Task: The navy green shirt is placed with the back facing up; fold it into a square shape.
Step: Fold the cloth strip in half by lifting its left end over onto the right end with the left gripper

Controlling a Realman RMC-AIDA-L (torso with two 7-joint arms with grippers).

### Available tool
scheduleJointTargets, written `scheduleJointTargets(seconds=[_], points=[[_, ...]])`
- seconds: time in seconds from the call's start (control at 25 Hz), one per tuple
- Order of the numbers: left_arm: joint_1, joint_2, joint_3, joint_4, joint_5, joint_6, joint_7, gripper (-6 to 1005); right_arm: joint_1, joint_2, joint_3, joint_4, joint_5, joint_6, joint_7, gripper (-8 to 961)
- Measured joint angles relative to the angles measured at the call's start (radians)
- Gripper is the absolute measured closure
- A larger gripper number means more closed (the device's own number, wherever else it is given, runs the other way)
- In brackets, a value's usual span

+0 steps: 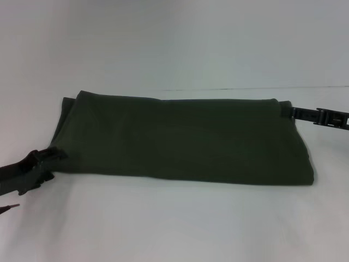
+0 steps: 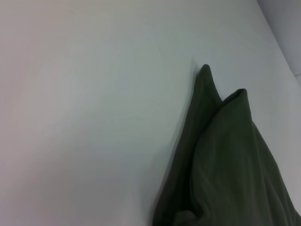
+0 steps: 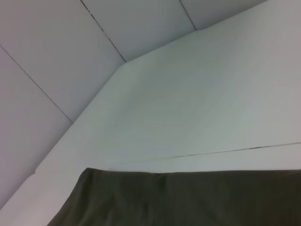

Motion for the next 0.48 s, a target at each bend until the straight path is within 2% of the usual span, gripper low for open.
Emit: scheduleJointTargets(seconds=[0.48], points=[[-0.017, 0.006, 0.004, -0.006, -0.003, -0.058, 0.012, 275, 0.005, 0.0, 0.002, 0.0, 0.0, 0.0, 0.0, 219]])
